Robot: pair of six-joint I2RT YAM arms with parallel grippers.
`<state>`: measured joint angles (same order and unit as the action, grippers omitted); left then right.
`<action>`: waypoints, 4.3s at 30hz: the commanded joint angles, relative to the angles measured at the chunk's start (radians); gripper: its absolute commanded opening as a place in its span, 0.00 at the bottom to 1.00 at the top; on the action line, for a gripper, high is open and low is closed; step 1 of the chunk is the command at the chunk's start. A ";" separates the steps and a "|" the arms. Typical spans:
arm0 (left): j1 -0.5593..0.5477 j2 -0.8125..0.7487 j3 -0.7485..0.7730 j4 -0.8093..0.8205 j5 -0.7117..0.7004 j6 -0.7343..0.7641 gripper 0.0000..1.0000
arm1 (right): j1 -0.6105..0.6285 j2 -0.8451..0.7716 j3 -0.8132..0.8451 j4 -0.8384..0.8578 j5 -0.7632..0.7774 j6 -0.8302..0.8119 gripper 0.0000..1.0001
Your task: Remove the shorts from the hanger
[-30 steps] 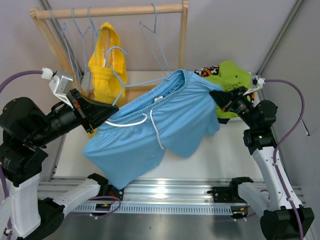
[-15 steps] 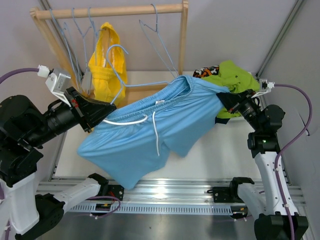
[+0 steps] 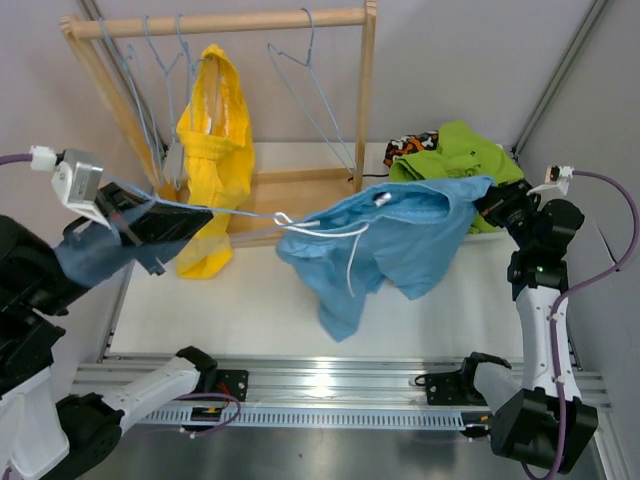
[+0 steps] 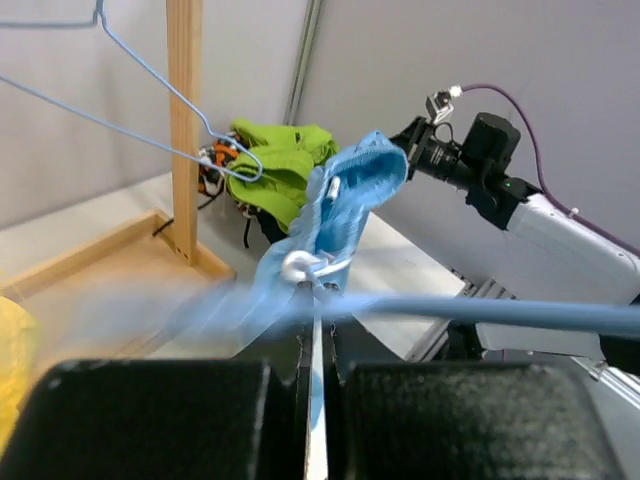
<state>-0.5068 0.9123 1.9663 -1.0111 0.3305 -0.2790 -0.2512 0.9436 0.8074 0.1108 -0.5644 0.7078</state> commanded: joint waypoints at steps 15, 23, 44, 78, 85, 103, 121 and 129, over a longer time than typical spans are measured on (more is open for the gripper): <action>-0.097 0.293 0.099 -0.200 -0.458 0.047 0.00 | 0.725 -0.003 0.410 -0.336 0.415 -0.473 0.00; -0.159 0.201 -0.075 -0.153 -0.562 -0.003 0.00 | 0.562 0.329 1.037 -0.464 0.655 -0.588 0.00; -0.159 0.126 -0.589 0.088 -0.416 0.005 0.54 | 0.144 0.885 1.264 -0.147 0.630 -0.438 0.00; -0.847 0.172 -1.178 0.177 -0.444 -0.660 0.59 | 0.156 0.097 0.179 -0.241 0.581 -0.263 1.00; -0.938 0.256 -1.262 0.287 -0.507 -0.781 0.55 | 0.162 0.012 0.141 -0.269 0.540 -0.260 0.99; -0.895 0.476 -1.308 0.494 -0.637 -0.841 0.51 | 0.187 -0.031 0.111 -0.276 0.538 -0.289 0.99; -0.881 0.469 -1.230 0.351 -0.679 -0.773 0.00 | 0.188 -0.042 0.087 -0.258 0.525 -0.291 0.99; -0.920 0.232 -0.778 -0.093 -0.621 -0.524 0.00 | 0.190 -0.112 0.050 -0.123 0.299 -0.284 0.99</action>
<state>-1.4185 1.2503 1.0397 -0.9230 -0.3023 -0.9432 -0.0669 0.8780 0.8711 -0.1471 -0.1127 0.4255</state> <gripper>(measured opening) 0.027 0.993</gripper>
